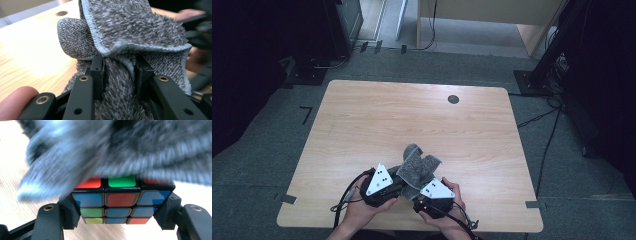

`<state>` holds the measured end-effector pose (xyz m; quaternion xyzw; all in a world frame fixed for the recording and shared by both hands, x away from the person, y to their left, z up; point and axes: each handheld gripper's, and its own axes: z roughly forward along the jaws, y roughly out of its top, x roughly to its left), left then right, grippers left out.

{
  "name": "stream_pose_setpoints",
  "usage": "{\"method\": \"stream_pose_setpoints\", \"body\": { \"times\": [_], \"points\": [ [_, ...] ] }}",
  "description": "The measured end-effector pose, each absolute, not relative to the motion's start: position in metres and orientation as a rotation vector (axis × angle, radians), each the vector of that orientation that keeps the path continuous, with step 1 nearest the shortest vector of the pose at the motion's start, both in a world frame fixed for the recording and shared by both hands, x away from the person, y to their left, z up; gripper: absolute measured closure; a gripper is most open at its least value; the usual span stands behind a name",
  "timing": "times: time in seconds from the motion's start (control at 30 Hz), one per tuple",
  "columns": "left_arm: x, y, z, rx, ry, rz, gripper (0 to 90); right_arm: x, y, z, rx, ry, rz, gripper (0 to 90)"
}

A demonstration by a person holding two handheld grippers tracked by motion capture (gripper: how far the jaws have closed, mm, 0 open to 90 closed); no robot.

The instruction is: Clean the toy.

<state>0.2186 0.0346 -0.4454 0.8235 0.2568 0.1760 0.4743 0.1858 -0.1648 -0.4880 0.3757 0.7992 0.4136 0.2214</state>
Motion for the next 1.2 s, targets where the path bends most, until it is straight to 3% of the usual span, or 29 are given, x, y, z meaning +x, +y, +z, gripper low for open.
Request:
{"method": "stream_pose_setpoints", "body": {
  "times": [0.13,0.2,0.23,0.33,0.5,0.6,0.67,0.77,0.87,0.97,1.07,1.2],
  "points": [
    [0.221,0.038,-0.444,2.0,0.682,0.428,64.7,0.184,-0.16,-0.488,1.029,2.219,1.151,34.7],
    [0.215,0.033,-0.443,2.0,0.611,0.419,60.2,0.183,-0.158,-0.487,0.994,2.227,1.147,34.7],
    [0.205,0.025,-0.443,2.01,0.529,0.479,59.3,0.182,-0.158,-0.486,0.986,2.225,1.152,34.7],
    [0.204,0.022,-0.441,2.019,0.518,0.531,59.9,0.182,-0.158,-0.484,0.991,2.215,1.152,34.7],
    [0.217,0.034,-0.442,2.008,0.65,0.501,63.5,0.181,-0.16,-0.484,0.993,2.218,1.144,34.7],
    [0.212,0.032,-0.44,2.009,0.581,0.485,64.3,0.181,-0.159,-0.485,0.995,2.22,1.151,34.7],
    [0.206,0.027,-0.44,2.016,0.54,0.545,64.5,0.182,-0.158,-0.484,0.983,2.212,1.165,34.7],
    [0.218,0.035,-0.441,1.99,0.63,0.464,65.2,0.182,-0.16,-0.483,0.979,2.212,1.159,34.7],
    [0.227,0.048,-0.443,1.979,0.736,0.463,67.4,0.181,-0.161,-0.484,0.984,2.213,1.157,34.7],
    [0.222,0.05,-0.438,1.921,0.669,0.386,67.0,0.182,-0.16,-0.482,0.983,2.207,1.178,34.7],
    [0.212,0.035,-0.436,1.98,0.573,0.437,66.2,0.182,-0.159,-0.482,0.982,2.212,1.177,34.7],
    [0.22,0.039,-0.442,1.984,0.656,0.446,66.2,0.181,-0.158,-0.483,0.967,2.214,1.148,34.7]
  ]
}}
